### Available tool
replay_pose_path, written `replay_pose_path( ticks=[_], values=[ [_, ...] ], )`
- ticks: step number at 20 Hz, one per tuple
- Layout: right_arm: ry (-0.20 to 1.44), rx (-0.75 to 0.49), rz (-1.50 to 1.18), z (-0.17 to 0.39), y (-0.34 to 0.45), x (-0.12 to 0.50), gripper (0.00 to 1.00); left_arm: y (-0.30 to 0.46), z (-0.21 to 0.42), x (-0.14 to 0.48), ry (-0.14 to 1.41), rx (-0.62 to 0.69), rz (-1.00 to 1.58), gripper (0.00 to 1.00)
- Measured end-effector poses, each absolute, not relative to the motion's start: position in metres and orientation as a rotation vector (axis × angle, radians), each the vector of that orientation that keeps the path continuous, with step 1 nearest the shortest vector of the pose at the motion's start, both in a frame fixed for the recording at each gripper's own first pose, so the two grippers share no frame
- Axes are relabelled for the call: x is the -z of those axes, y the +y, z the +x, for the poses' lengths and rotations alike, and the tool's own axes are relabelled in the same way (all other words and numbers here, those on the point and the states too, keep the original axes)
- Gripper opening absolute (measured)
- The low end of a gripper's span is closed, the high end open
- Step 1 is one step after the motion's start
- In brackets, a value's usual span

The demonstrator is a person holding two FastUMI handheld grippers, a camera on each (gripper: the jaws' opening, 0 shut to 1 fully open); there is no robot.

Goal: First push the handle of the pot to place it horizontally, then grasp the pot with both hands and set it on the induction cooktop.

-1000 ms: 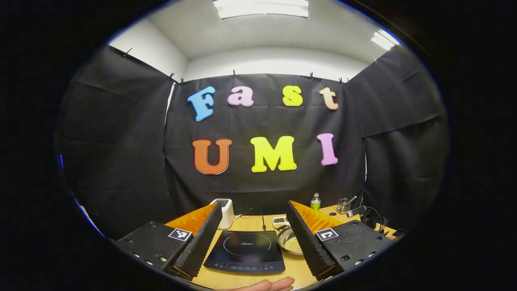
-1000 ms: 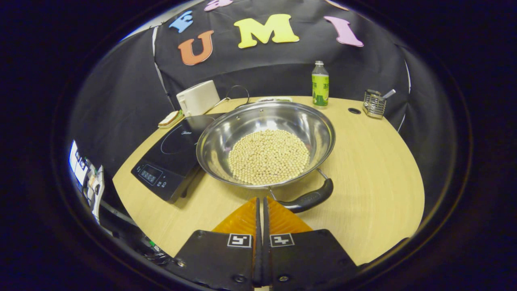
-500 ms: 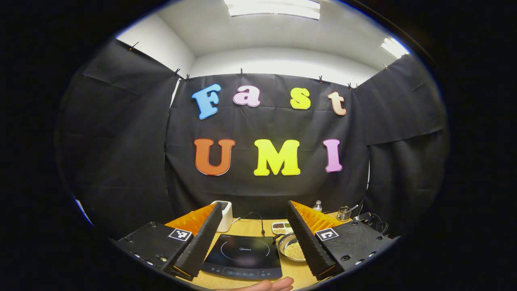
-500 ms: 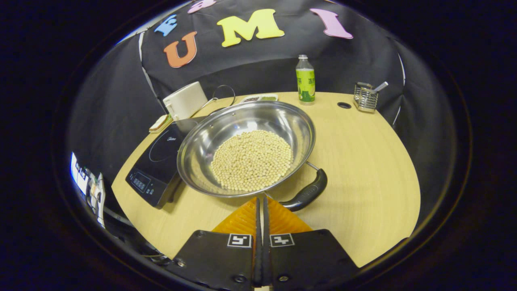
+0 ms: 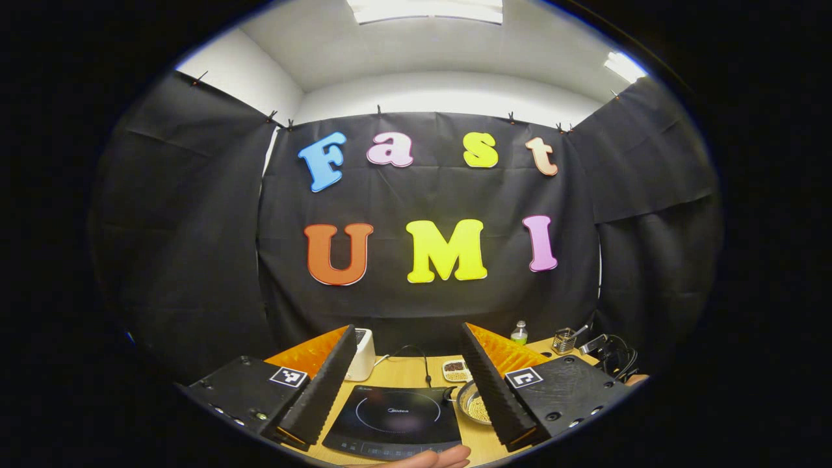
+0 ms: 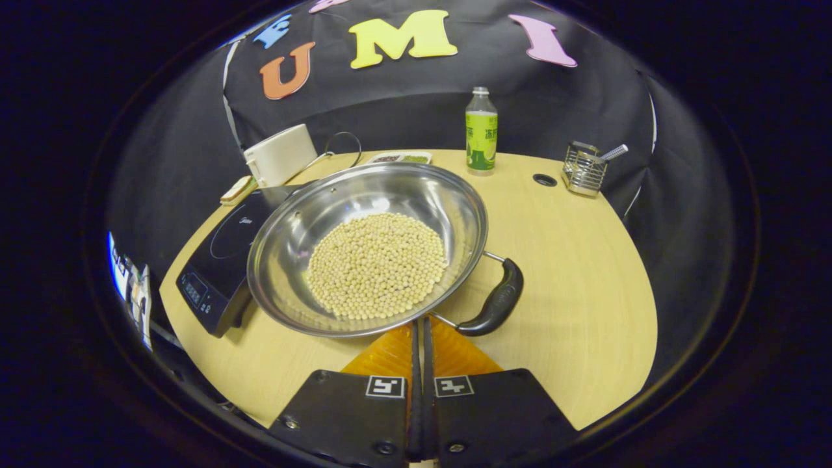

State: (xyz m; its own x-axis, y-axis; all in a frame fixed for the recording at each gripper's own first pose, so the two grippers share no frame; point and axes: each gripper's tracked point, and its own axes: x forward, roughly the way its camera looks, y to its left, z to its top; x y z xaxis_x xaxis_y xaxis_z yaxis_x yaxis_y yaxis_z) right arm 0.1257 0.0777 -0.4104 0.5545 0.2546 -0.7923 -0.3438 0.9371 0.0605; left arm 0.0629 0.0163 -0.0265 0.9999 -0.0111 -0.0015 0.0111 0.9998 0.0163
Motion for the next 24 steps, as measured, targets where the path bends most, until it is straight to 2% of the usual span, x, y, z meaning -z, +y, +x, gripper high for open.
replay_pose_path(
  ticks=[4,5,6,14,24],
  values=[
    [0.92,-0.337,-0.082,0.144,0.068,0.413,0.04,0.004,0.085,0.044,0.046,0.041,0.012,0.95],
    [0.924,-0.335,-0.072,0.147,0.066,0.414,0.01,0.003,0.09,0.047,0.052,0.041,0.007,0.95],
    [0.924,-0.331,-0.066,0.151,0.064,0.413,0.04,0.002,0.095,0.049,0.06,0.04,0.003,0.95],
    [0.94,-0.317,0.001,0.179,0.049,0.415,0.04,-0.015,0.124,0.09,0.162,0.043,0.006,0.95],
    [0.834,-0.294,0.044,0.198,0.037,0.393,0.04,-0.053,0.153,0.185,0.386,0.109,-0.064,0.95]
  ],
)
